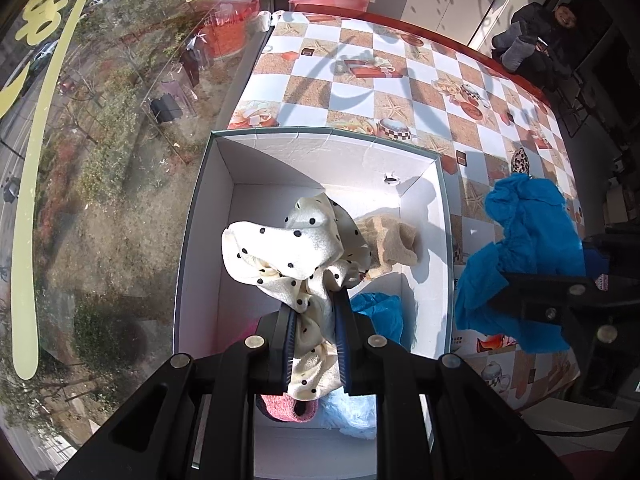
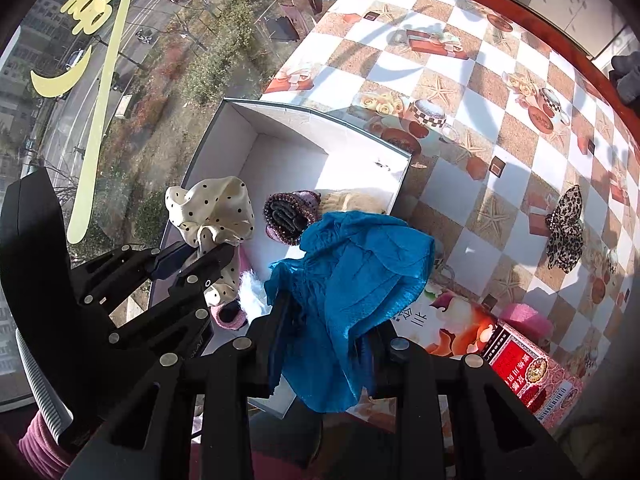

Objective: Organize soft objects
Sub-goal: 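Carry the polka-dot scrunchie and blue cloth over the white box with both grippers, then open both grippers to drop the scrunchie and blue cloth into the box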

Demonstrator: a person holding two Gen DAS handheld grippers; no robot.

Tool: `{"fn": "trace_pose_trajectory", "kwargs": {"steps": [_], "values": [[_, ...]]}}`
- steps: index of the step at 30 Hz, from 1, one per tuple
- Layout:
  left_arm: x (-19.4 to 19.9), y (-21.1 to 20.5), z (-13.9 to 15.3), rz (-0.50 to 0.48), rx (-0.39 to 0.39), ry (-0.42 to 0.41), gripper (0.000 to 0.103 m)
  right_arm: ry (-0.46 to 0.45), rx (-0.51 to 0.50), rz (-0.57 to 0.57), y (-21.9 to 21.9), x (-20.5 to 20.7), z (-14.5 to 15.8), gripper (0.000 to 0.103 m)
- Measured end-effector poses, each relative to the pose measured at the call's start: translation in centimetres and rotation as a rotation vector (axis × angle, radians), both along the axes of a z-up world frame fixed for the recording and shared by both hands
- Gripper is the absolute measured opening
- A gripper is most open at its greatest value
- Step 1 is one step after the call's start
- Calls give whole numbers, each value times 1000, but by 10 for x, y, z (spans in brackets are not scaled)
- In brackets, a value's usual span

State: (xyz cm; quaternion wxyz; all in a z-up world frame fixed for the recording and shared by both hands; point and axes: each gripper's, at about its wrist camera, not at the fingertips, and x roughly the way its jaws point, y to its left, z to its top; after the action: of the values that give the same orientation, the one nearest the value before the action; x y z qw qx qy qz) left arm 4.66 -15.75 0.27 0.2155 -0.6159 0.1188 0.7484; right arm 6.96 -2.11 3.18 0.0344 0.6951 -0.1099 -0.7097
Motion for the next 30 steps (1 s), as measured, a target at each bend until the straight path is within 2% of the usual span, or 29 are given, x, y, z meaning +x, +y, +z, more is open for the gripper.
{"fn": "trace_pose_trajectory", "kwargs": {"steps": [14, 23, 30], "values": [[-10, -5, 4, 55, 34, 20, 19, 4, 20, -19, 15, -7, 1, 31], [-14, -8, -5, 56, -10, 2, 19, 13, -31, -57, 17, -12, -5, 31], [-17, -10, -11, 72, -31, -6, 20, 16, -38, -31, 5, -23, -9, 31]]}}
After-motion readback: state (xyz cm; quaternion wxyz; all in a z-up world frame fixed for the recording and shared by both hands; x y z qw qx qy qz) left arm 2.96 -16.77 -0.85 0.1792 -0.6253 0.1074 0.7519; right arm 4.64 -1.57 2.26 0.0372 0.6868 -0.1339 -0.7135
